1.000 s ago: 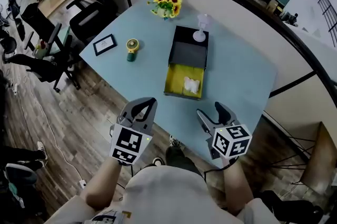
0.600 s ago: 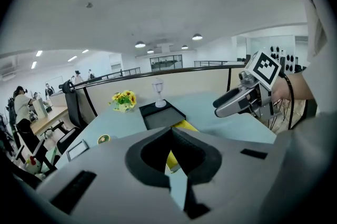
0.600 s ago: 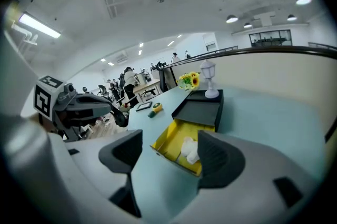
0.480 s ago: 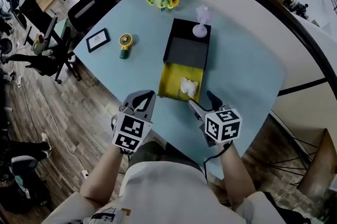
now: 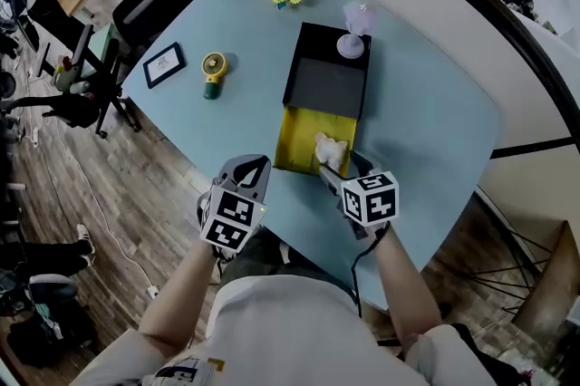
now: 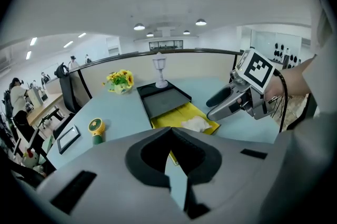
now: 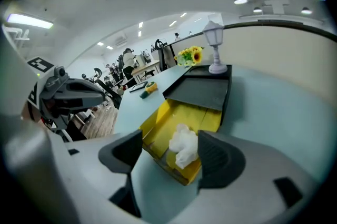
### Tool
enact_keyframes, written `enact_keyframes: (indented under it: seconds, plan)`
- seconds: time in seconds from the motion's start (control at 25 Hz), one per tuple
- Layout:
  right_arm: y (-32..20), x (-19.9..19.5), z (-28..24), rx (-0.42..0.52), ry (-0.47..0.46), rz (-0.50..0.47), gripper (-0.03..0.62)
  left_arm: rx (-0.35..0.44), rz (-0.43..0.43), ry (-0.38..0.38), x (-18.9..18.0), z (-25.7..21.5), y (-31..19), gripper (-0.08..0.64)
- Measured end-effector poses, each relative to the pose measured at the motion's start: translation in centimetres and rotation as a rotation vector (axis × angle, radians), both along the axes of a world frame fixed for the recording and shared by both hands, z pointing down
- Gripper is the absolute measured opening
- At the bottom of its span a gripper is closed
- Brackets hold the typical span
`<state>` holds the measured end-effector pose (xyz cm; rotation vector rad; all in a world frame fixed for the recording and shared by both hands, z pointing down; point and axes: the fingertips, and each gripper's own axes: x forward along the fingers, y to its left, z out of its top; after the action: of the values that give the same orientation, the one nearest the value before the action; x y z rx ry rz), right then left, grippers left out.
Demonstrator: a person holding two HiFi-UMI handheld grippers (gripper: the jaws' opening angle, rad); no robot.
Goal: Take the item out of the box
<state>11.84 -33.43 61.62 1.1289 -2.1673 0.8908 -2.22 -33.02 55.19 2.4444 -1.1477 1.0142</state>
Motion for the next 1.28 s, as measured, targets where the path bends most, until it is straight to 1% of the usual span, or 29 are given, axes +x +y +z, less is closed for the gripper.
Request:
enact_keyframes:
  seconds: [0.12, 0.32, 0.48, 0.68, 0.88, 1.12, 1.28]
  plan:
    - [-0.6, -0.5, 1.9, -0.033, 0.029, 0.001, 0.325, -0.027, 0.023, -0.004, -0.3, 1.5, -0.8, 0.002]
    - [-1.4, -1.2, 4.1, -0.068, 0.07, 0.027, 0.328, -0.057, 0.087, -0.022, -0.4, 3.6, -1.3, 0.002]
    - [-2.1, -1.3, 5.2, -0.078, 0.165, 0.012, 0.331, -0.088, 0.114, -0.013, -0.9, 5.0, -1.5, 0.002]
    - [-2.4, -1.2, 7.4, -0.131, 0.233, 0.004, 0.336, -0.114, 0.134, -0.014, -1.7, 6.7, -1.8, 0.002]
    - [-2.7, -1.4, 8.8, -0.148, 0.315, -0.015, 0.333, -0.125, 0.145, -0.007, -2.7, 7.4, -2.2, 0.002]
    - [-2.7, -1.2, 9.7, -0.161, 0.434, -0.058, 0.27, -0.129, 0.136, -0.001, -4.2, 7.3, -2.4, 0.003]
    - [-2.6, -1.5, 9.8, -0.171, 0.464, -0.084, 0.191, -0.128, 0.126, 0.003, -5.2, 7.0, -2.2, 0.002]
